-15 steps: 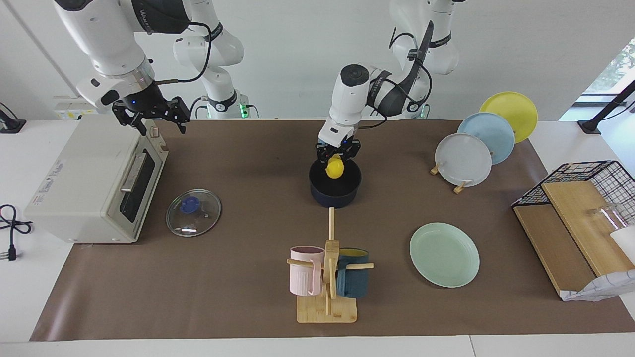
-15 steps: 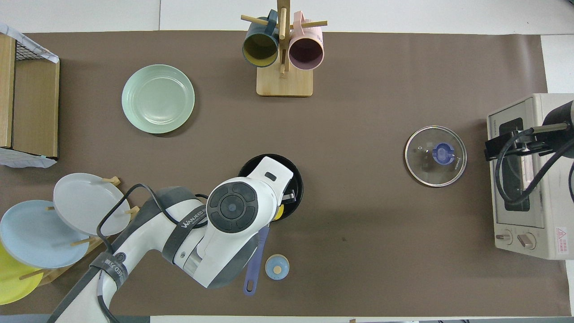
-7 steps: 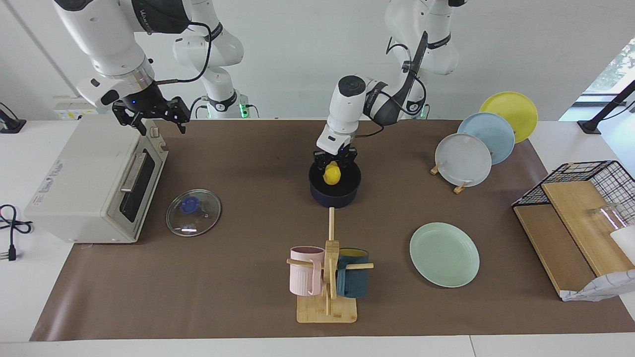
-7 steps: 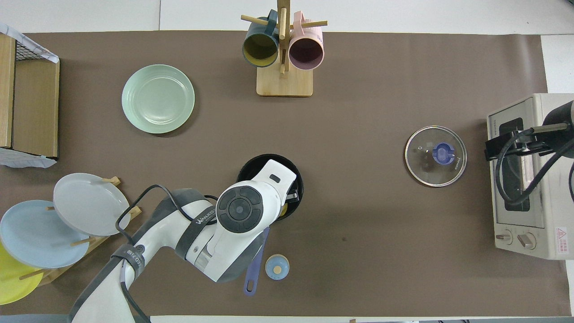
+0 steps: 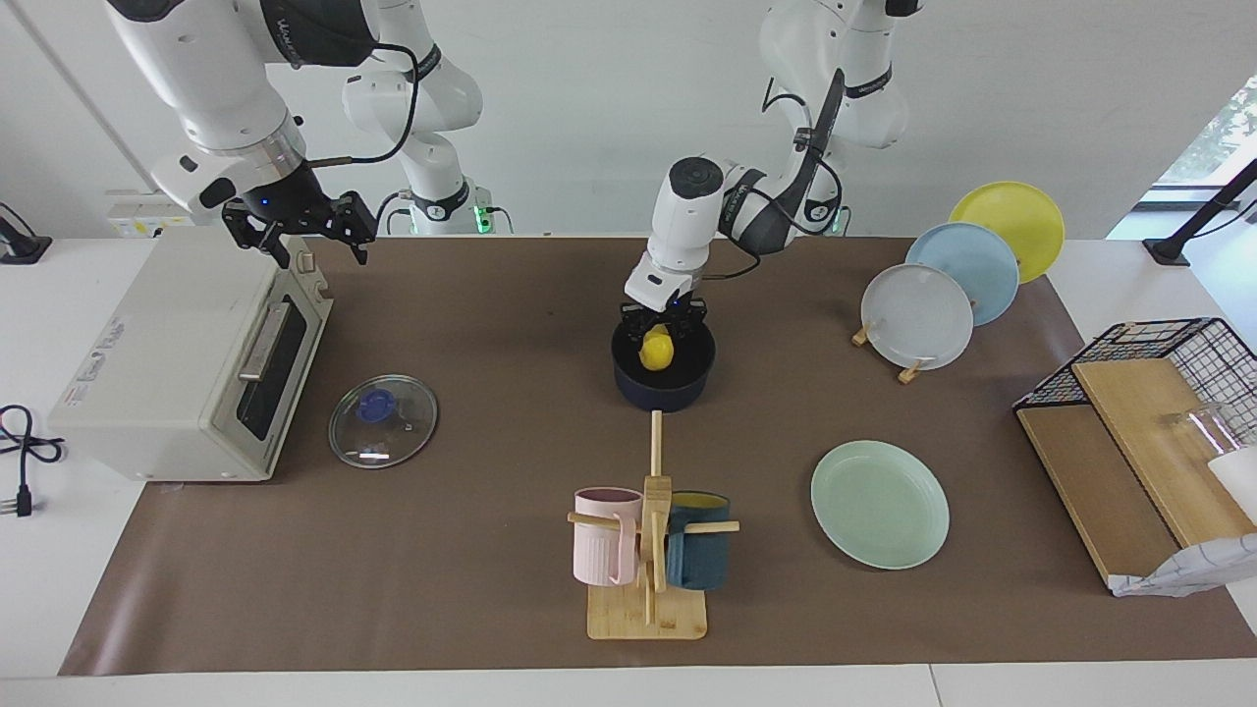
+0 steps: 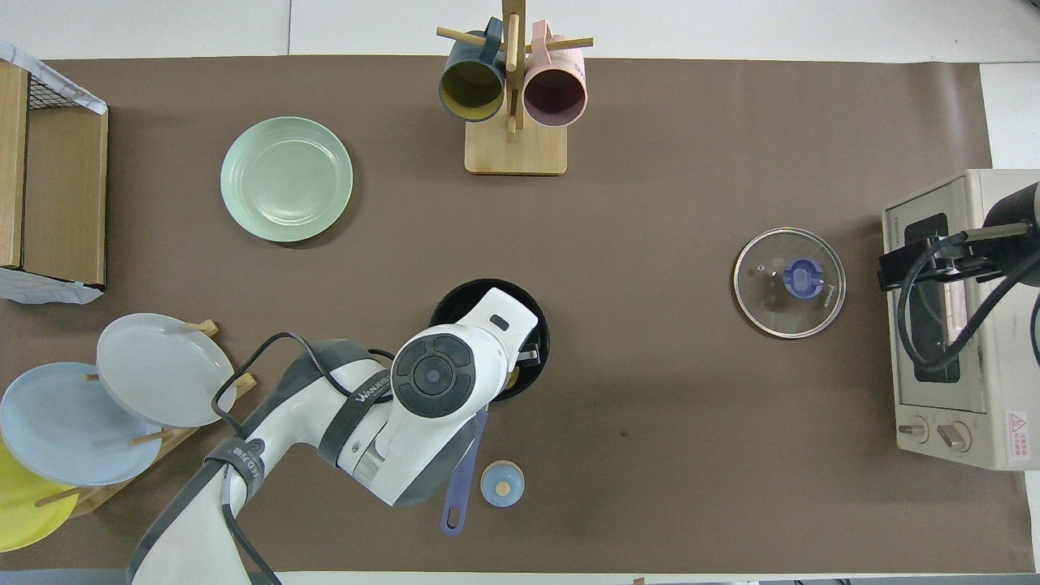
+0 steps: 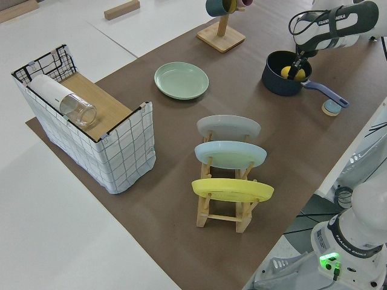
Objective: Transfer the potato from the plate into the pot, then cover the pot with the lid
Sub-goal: 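Lower the potato into the black pot and open the left gripper, then withdraw the left gripper while the right gripper reaches the glass lid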
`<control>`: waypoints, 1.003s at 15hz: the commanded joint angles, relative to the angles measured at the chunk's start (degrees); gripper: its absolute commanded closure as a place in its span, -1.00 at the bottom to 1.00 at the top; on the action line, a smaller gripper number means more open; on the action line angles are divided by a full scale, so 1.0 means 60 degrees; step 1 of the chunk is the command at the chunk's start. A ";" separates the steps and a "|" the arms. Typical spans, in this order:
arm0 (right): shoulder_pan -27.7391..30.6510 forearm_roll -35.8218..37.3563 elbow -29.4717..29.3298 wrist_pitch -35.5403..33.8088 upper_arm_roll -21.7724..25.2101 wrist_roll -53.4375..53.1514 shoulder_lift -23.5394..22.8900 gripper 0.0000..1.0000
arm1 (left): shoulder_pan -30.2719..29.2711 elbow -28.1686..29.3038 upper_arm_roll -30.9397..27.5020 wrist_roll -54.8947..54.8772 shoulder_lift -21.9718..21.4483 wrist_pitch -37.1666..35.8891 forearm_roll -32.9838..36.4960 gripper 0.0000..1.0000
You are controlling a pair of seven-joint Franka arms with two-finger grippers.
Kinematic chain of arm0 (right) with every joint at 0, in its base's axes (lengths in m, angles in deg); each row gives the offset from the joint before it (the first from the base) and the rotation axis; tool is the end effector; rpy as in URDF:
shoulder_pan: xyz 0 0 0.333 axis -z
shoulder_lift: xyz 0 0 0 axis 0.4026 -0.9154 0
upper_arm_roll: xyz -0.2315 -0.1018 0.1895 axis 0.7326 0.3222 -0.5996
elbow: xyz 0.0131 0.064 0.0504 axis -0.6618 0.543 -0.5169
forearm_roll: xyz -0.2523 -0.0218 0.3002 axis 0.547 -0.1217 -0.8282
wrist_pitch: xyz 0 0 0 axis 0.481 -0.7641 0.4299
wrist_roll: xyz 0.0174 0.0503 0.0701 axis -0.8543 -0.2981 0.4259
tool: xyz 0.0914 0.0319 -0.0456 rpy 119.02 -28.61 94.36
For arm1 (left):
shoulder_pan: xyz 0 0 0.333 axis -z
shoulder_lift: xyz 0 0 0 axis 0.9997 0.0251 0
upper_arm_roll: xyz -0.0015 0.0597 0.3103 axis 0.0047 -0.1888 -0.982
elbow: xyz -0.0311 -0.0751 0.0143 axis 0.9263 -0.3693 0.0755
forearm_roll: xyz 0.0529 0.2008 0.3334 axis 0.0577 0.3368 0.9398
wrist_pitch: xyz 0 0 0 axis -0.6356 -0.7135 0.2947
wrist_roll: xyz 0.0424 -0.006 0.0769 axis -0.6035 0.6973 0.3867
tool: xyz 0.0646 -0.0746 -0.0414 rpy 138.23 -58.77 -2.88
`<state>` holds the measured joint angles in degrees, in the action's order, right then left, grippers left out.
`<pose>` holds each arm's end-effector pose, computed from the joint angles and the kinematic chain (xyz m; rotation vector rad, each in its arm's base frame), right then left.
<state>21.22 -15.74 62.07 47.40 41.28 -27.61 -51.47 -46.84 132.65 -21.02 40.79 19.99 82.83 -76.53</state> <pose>0.5362 0.0107 0.6103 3.1126 0.0950 -0.1492 0.4086 -0.3981 0.3383 3.0217 0.0769 0.0581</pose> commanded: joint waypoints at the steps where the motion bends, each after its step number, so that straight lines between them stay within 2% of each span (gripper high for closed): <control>1: 0.0068 -0.0122 0.0034 -0.0090 -0.0013 -0.0168 0.0099 -1.00 | 0.0078 0.0060 -0.0129 -0.0297 -0.0095 -0.0148 -0.0009 -0.99; 3: 0.0126 -0.0122 0.0034 -0.0046 -0.0013 -0.0211 0.0099 -1.00 | -0.0038 -0.0318 -0.0202 -0.0471 -0.0285 -0.0790 0.0006 -1.00; 7: 0.0098 -0.0151 0.0034 -0.0031 -0.0028 -0.0138 0.0085 -1.00 | -0.1077 -0.1724 -0.0290 -0.1439 -0.0622 -0.2681 0.0006 -1.00; 11: 0.0010 -0.0151 0.0135 0.0128 -0.0072 -0.0051 0.0099 -1.00 | -0.2628 -0.3042 -0.0290 -0.2798 -0.1075 -0.4145 0.0006 -1.00; 13: 0.0009 -0.0166 0.1068 0.1558 -0.0101 0.0226 0.0346 -1.00 | -0.3449 -0.3585 -0.0290 -0.3618 -0.1398 -0.4892 0.0006 -1.00; 15: 0.0024 -0.0398 0.1760 0.2470 -0.0087 0.0651 0.0320 -1.00 | -0.4124 -0.3923 -0.0320 -0.4760 -0.1618 -0.5567 0.0006 -1.00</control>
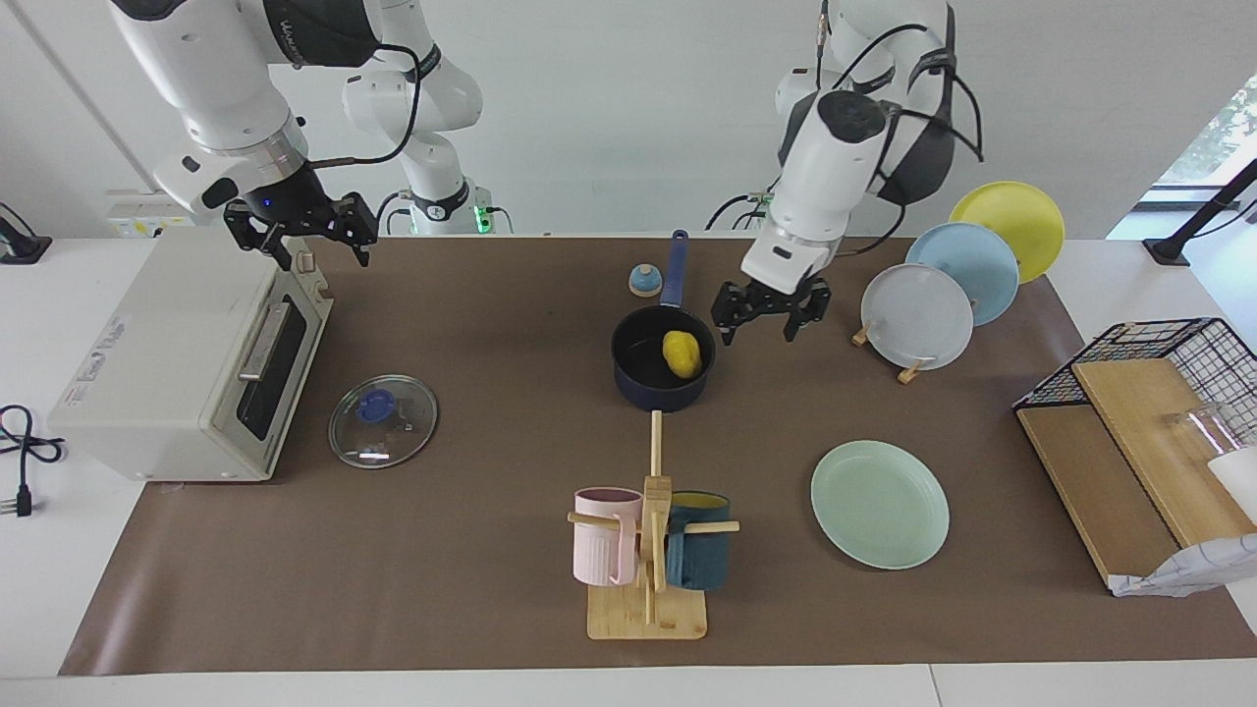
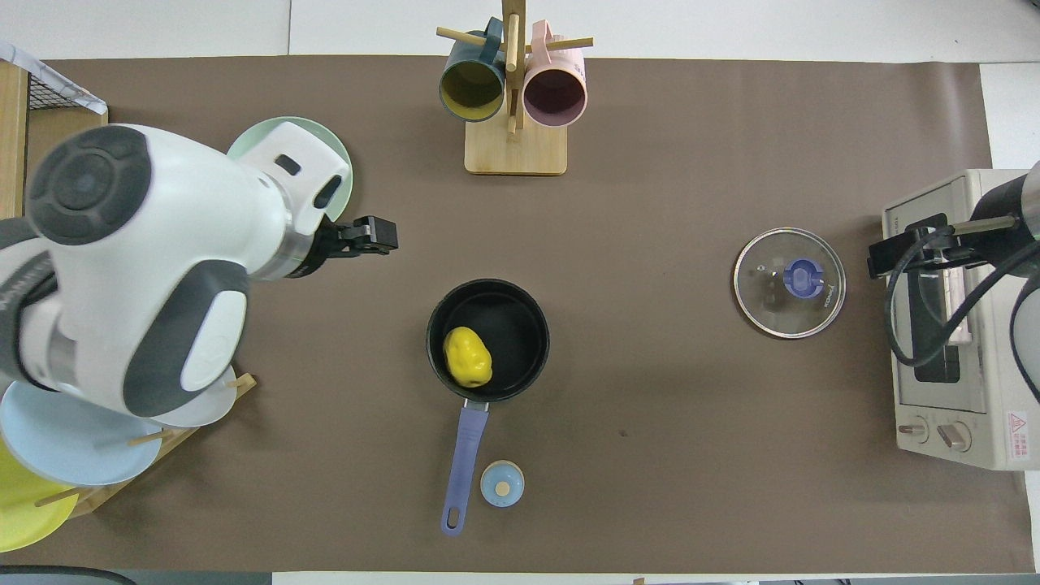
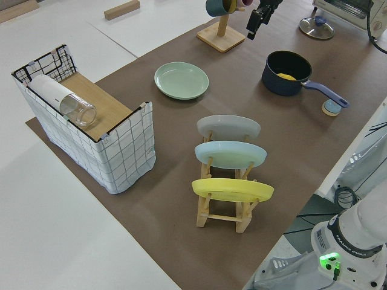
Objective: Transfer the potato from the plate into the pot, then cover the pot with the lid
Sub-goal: 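Withdraw the left gripper while the right gripper reaches the glass lid, then grasp the blue knob of the glass lid with the right gripper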
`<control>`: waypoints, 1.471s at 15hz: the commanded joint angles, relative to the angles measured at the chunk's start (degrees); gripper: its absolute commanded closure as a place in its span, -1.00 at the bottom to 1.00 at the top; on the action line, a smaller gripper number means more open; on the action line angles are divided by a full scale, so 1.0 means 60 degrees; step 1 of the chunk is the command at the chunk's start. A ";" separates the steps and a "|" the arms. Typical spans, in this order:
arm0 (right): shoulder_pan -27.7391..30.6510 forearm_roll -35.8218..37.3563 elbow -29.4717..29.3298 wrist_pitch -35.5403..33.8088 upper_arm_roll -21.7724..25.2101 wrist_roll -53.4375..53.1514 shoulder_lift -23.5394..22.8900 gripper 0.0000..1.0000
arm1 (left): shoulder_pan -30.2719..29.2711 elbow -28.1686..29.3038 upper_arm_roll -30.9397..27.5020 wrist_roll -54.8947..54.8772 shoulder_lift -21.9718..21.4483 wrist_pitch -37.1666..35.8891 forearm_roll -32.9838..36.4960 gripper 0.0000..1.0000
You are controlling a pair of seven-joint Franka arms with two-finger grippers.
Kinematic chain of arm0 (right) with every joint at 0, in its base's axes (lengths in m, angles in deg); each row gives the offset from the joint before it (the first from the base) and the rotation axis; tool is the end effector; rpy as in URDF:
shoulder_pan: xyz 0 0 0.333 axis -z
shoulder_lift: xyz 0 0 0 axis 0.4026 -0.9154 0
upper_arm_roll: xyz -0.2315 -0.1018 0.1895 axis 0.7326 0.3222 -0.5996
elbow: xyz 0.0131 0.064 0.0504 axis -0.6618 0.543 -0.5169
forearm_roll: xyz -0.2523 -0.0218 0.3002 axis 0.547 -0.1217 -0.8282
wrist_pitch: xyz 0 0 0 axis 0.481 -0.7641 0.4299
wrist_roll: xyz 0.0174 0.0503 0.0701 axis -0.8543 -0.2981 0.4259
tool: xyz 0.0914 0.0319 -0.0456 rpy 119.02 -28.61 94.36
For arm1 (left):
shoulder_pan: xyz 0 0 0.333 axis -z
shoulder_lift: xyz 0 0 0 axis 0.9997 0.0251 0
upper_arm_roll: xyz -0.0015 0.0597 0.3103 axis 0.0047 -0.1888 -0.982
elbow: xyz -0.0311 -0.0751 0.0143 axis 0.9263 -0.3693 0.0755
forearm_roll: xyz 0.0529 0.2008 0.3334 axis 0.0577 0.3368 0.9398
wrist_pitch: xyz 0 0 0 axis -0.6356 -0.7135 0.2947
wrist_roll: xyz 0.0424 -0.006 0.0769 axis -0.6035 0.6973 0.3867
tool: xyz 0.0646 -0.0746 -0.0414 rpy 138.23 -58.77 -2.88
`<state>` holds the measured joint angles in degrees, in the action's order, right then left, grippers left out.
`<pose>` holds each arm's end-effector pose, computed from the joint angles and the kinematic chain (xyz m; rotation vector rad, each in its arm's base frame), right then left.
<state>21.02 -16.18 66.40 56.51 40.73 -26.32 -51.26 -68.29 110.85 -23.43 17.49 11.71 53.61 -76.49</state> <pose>0.5488 0.0194 0.5898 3.1208 0.1543 -0.0136 0.5423 -0.2071 0.5526 3.0291 0.0416 0.1405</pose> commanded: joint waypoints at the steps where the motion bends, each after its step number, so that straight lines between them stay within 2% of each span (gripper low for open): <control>1: 0.0101 -0.0514 0.1142 0.1187 0.0005 0.0452 -0.0006 -1.00 | -0.0928 -0.0319 0.0082 -0.1288 -0.0371 -0.0860 0.0000 -1.00; 4: 0.0102 -0.0589 0.1347 0.2094 0.0005 0.0700 -0.0812 -1.00 | -0.1502 -0.0319 0.0068 -0.1994 -0.0649 -0.1357 0.0043 -1.00; 9: 0.0233 -0.0575 0.3557 0.5607 0.0019 0.2632 -0.1297 -1.00 | -0.1664 -0.0305 0.0009 -0.2024 -0.1133 -0.2530 0.0439 -1.00; 11: 0.0234 -0.0575 0.3881 0.6007 0.0019 0.2984 -0.1312 -1.00 | -0.1781 -0.0261 0.0024 -0.2010 -0.1236 -0.2648 0.0424 -1.00; 13: 0.0263 -0.0575 0.4101 0.6067 0.0019 0.4137 -0.1400 -1.00 | -0.1782 -0.0319 0.0024 -0.1981 -0.1236 -0.2634 0.0424 -1.00; 15: 0.0510 -0.0575 0.4437 0.6751 0.0019 0.4961 -0.1444 -1.00 | -0.1883 -0.0654 0.0038 -0.2010 -0.1120 -0.2677 0.0424 -1.00; 19: 0.0585 -0.0590 0.4644 0.6917 0.0034 0.4558 -0.1517 -1.00 | -0.2236 -0.1812 0.0141 -0.2024 -0.0578 -0.3277 0.0424 -1.00; 21: 0.0498 -0.0575 0.4746 0.6873 0.0019 0.3299 -0.1503 -1.00 | -0.2236 -0.1727 0.0170 -0.2024 -0.0606 -0.3322 0.0381 -1.00; 22: 0.0468 -0.0575 0.4819 0.6945 0.0034 0.3251 -0.1488 -1.00 | -0.2279 -0.1668 0.0214 -0.2024 -0.0606 -0.3380 0.0366 -1.00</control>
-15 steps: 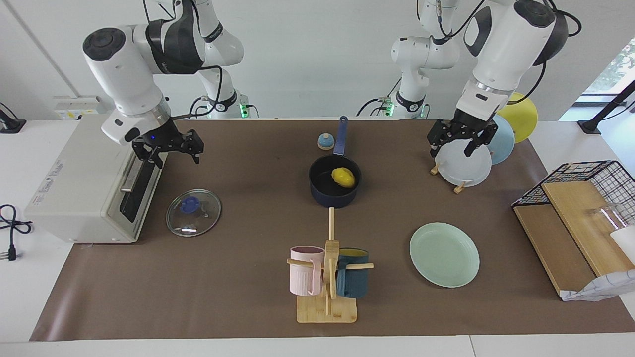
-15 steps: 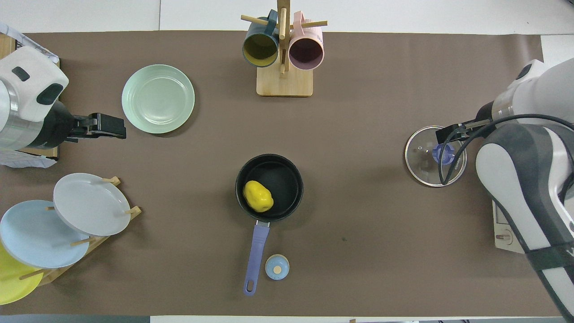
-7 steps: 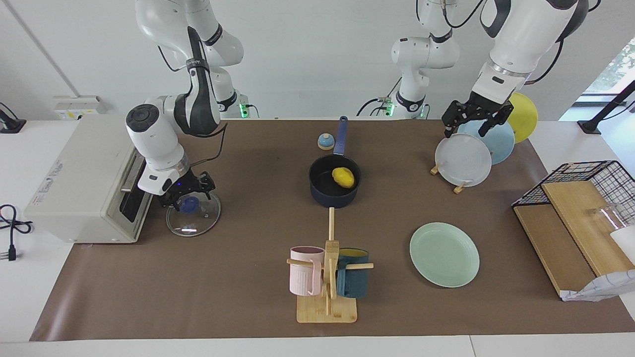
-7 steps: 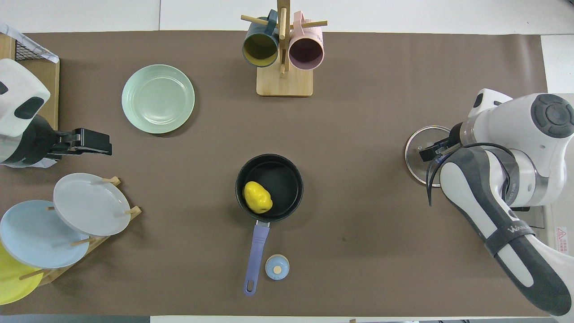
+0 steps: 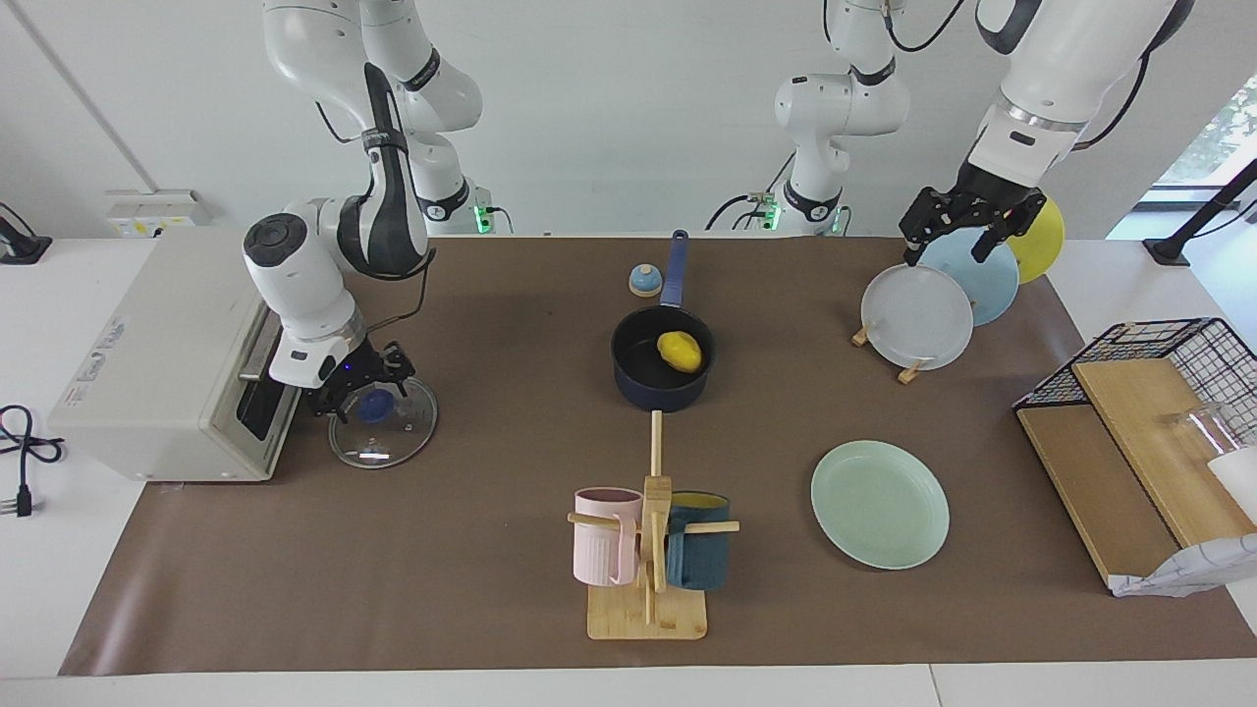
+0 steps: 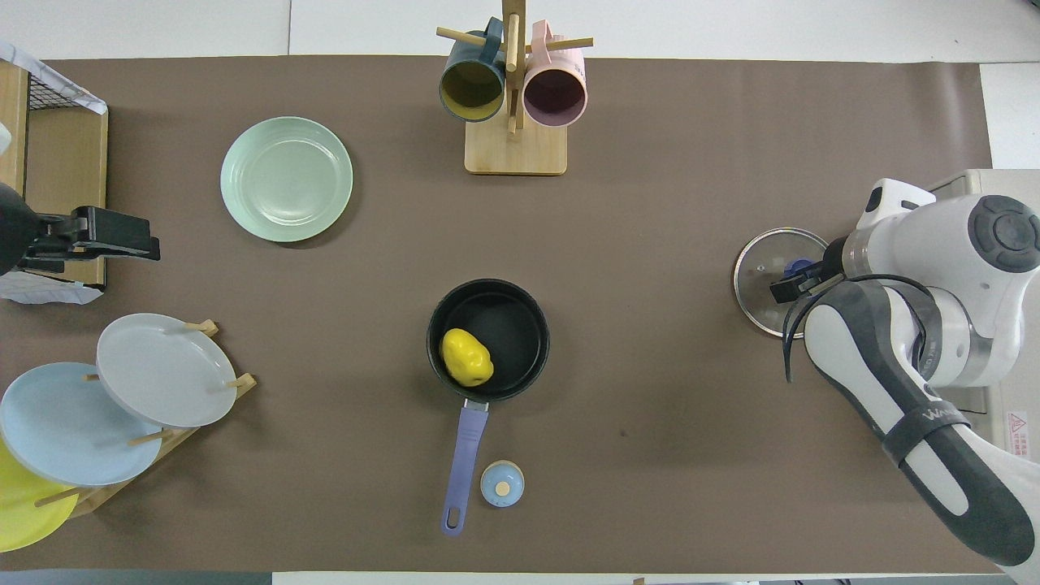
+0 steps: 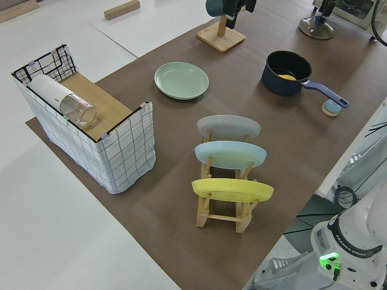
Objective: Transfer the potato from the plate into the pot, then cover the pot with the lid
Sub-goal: 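Grasp the blue knob of the glass lid with the right gripper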
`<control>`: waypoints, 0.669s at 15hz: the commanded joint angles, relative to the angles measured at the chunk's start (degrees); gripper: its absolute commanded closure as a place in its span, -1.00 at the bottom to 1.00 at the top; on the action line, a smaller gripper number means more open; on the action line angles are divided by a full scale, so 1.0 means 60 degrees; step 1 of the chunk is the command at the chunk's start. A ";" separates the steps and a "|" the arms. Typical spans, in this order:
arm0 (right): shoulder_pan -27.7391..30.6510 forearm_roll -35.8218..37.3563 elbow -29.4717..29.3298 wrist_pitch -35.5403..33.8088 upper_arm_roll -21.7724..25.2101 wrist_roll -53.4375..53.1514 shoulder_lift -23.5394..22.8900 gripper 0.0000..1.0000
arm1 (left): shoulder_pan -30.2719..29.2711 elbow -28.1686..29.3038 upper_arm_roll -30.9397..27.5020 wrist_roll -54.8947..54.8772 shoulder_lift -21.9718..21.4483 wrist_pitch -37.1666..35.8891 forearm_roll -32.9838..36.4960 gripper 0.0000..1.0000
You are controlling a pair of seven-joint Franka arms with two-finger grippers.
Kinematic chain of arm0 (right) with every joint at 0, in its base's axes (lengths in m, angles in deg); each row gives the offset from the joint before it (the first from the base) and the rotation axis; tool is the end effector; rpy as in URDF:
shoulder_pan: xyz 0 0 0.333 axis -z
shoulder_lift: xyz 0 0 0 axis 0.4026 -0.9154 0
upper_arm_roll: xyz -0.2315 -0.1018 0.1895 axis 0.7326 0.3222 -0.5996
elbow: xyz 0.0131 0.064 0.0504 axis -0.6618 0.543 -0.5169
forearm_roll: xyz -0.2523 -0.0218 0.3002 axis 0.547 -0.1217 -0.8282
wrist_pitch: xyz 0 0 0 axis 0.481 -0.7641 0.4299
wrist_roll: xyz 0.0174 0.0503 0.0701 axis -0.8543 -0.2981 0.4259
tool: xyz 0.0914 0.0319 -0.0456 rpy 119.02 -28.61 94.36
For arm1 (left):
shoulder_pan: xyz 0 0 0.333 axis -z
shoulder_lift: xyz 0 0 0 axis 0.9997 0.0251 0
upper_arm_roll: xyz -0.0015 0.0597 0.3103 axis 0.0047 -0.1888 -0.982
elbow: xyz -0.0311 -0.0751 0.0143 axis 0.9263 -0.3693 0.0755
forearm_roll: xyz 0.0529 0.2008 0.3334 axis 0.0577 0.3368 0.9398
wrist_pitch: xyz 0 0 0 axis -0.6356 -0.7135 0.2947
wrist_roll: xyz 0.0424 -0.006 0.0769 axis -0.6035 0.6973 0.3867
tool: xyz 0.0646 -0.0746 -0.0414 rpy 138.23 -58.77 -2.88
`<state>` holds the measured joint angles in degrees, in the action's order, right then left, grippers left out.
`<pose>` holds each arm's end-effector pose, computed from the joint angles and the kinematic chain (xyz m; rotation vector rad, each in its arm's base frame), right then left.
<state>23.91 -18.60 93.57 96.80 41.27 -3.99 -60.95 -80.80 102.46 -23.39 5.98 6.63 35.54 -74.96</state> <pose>0.5575 -0.0114 0.3354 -3.0717 -0.6388 -0.0840 0.5278 -0.0783 0.6427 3.0895 0.0380 0.0580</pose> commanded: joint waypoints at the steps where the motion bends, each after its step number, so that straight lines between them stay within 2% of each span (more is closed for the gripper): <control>1: 0.0000 -0.0173 0.0335 0.0305 -0.0071 -0.0471 0.0127 -1.00 | -0.0326 -0.0226 0.0310 -0.0106 0.0240 -0.0441 0.0111 -1.00; 6: 0.0074 -0.0143 0.0599 0.0993 -0.0057 -0.0005 0.0127 -1.00 | -0.0488 -0.0211 0.0486 -0.0761 0.0284 0.0026 0.0301 -1.00; 10: 0.0249 -0.0143 0.0541 0.0979 -0.0057 0.0071 -0.0195 -1.00 | -0.0517 -0.0196 0.0486 -0.0853 0.0284 0.0057 0.0302 -1.00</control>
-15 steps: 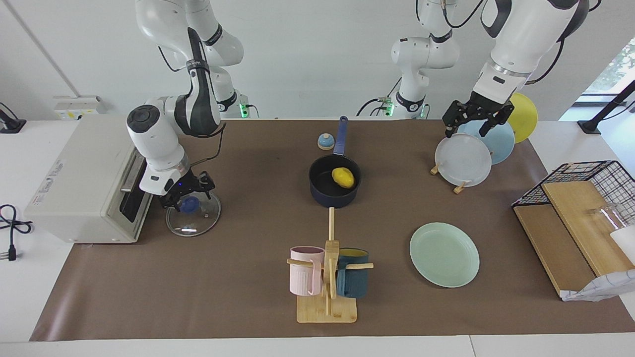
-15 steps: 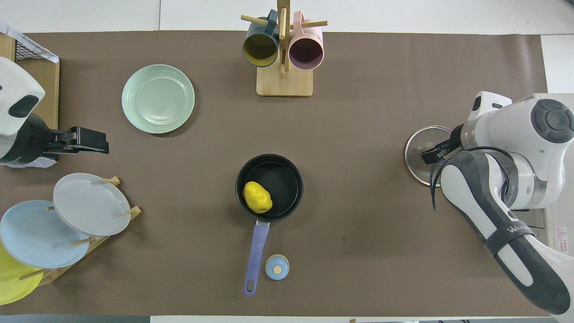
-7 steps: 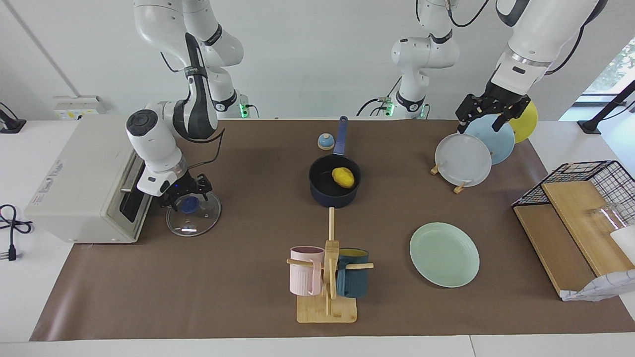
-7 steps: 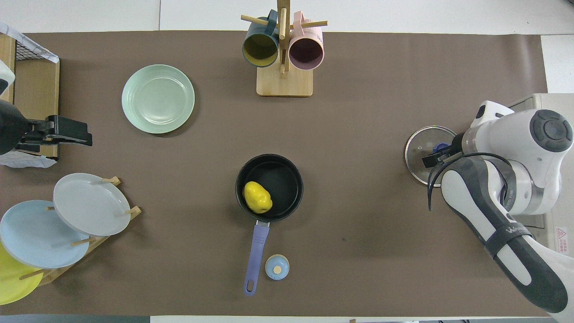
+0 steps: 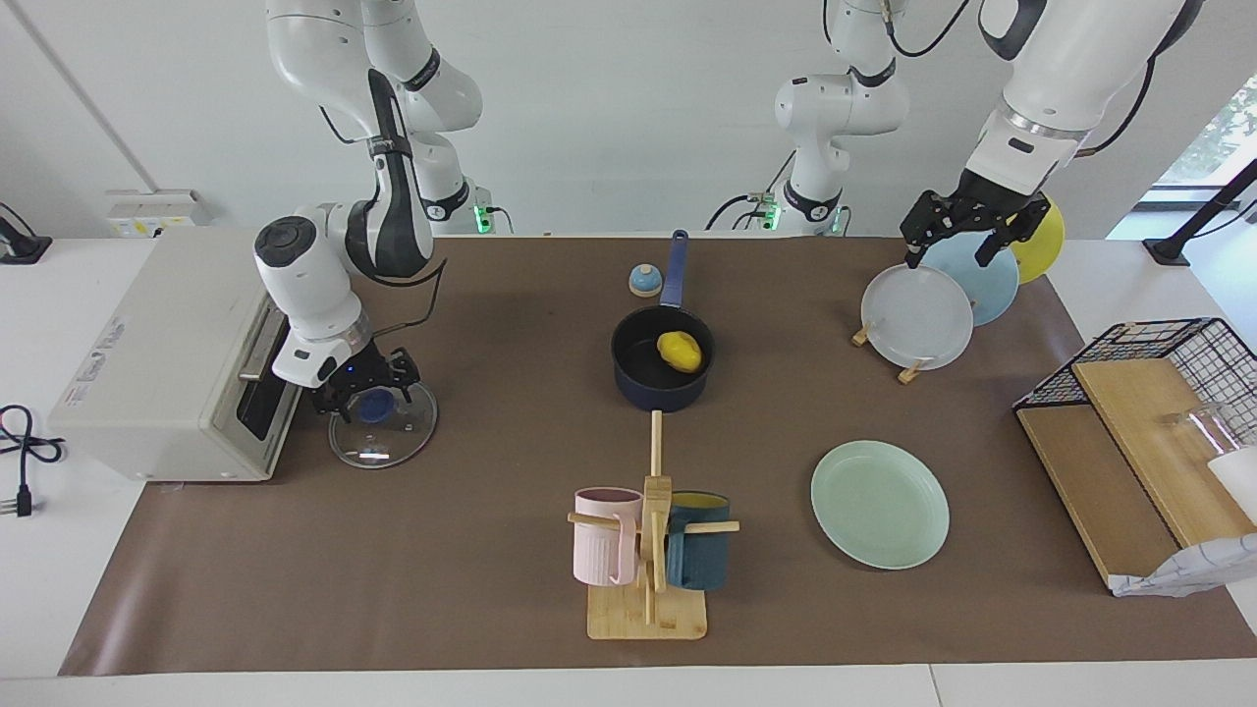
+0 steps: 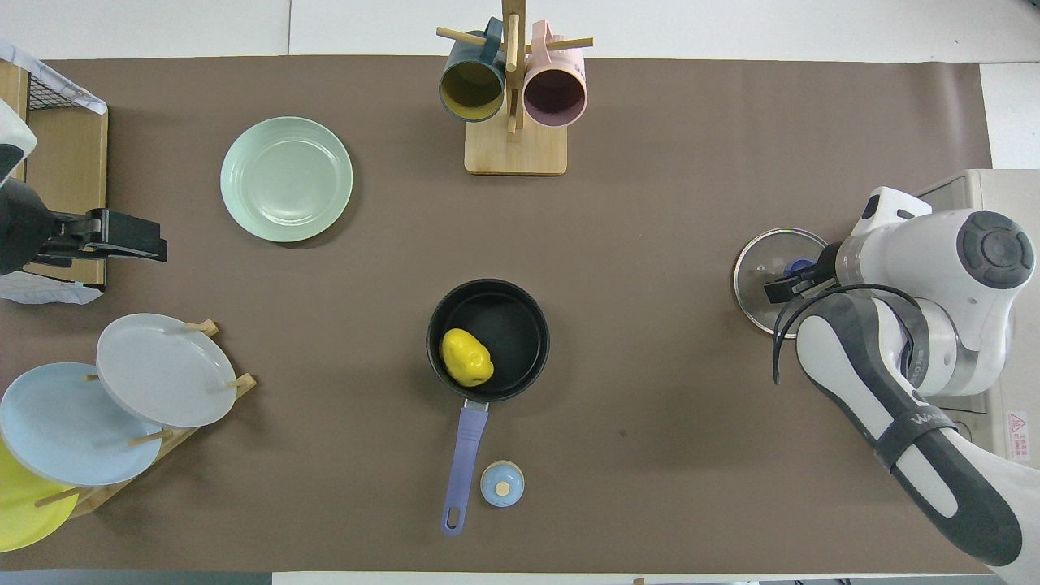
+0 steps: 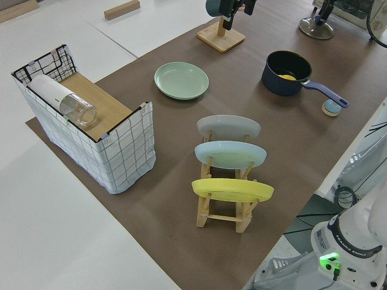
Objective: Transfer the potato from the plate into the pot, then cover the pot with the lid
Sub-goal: 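Grasp the blue knob of the glass lid with the right gripper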
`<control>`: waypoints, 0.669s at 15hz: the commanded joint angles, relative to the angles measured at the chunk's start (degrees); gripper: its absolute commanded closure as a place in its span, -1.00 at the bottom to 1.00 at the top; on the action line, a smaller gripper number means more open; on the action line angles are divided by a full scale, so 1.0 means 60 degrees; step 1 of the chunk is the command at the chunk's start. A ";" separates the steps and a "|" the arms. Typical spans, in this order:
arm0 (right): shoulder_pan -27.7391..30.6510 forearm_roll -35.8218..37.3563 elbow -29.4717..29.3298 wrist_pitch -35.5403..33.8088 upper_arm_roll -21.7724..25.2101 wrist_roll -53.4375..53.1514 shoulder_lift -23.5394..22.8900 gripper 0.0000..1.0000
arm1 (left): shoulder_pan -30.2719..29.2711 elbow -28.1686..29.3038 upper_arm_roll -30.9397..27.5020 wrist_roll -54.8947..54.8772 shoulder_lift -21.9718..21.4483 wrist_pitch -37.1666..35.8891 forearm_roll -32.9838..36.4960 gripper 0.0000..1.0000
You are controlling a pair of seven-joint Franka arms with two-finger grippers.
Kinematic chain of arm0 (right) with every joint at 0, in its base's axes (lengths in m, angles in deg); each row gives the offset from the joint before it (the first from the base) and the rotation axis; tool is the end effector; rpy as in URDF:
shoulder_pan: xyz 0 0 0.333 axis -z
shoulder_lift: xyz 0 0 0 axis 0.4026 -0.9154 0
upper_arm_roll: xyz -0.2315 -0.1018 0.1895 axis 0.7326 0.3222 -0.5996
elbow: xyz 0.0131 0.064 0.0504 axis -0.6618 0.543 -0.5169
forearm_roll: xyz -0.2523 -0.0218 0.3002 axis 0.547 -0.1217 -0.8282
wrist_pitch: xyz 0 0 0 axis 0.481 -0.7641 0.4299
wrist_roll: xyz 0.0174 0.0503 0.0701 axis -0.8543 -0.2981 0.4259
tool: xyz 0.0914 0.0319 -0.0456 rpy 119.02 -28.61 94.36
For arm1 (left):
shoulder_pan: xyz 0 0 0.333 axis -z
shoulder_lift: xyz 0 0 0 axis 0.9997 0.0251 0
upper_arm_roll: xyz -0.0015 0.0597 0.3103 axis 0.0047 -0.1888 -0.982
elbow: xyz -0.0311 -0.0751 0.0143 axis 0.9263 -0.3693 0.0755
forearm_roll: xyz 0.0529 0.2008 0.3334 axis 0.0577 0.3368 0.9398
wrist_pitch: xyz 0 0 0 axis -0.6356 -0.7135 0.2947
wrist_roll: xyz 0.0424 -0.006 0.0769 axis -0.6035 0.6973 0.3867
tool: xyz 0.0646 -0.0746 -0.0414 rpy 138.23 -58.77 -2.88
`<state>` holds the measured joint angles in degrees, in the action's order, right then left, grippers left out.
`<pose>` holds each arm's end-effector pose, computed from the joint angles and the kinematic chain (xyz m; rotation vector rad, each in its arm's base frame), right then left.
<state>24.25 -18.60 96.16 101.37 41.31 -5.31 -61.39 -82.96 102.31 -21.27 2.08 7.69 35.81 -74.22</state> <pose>0.5516 -0.0153 0.3193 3.0790 0.5911 0.1245 0.5341 -0.0780 0.6344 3.1066 -0.0659 0.0464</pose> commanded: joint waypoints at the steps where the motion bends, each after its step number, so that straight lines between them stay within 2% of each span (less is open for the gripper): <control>1: 0.0193 -0.0143 0.0095 0.0231 -0.0063 0.0290 -0.0122 -1.00 | -0.0157 -0.0171 0.0133 -0.0173 0.0093 -0.0105 0.0178 -1.00; 5: 0.0178 -0.0143 0.0080 0.0144 -0.0078 0.0275 -0.0122 -0.78 | -0.0143 -0.0171 0.0119 -0.0144 0.0063 -0.0531 0.0178 -1.00; 9: 0.0207 -0.0143 0.0051 -0.0017 -0.0063 0.0290 -0.0108 -0.11 | -0.0142 -0.0157 0.0133 -0.0085 0.0049 -0.0531 0.0178 -1.00; 10: 0.0207 -0.0143 0.0007 -0.0119 -0.0078 0.0290 -0.0108 -0.09 | -0.0157 -0.0142 0.0133 -0.0085 0.0034 -0.0531 0.0178 -1.00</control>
<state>24.52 -18.60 96.29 101.28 41.43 -5.28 -62.21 -83.01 102.31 -21.25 2.02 7.70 34.17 -74.18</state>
